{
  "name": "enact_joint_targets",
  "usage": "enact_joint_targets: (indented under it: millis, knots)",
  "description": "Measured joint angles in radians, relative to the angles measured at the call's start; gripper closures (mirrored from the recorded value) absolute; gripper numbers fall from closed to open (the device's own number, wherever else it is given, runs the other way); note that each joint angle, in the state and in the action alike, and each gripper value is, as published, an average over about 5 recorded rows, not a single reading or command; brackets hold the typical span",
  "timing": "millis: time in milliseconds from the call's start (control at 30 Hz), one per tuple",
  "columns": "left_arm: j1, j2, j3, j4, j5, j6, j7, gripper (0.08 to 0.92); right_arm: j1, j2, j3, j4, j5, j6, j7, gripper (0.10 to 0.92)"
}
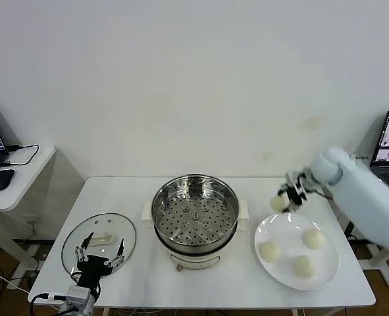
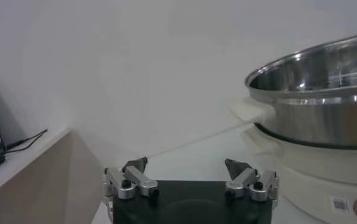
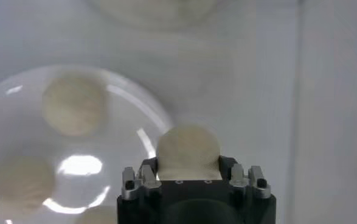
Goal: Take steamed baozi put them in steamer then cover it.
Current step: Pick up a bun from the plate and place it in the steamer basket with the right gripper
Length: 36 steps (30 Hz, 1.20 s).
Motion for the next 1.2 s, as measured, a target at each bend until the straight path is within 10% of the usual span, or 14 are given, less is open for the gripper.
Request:
enact_joint_targets:
  millis: [600, 1200]
  knots:
    - [0.024, 0.004, -0.027, -0.023, 0.012, 0.005, -0.010, 0.177, 0.349, 0.358, -0.176, -0.290, 0.146, 0.342, -0.139, 0.414]
    - [0.050, -0.014, -0.031, -0.033, 0.038, 0.007, -0.011, 0.177, 0.350, 0.463, -0.257, -0.164, -0.044, 0.794, -0.121, 0.410]
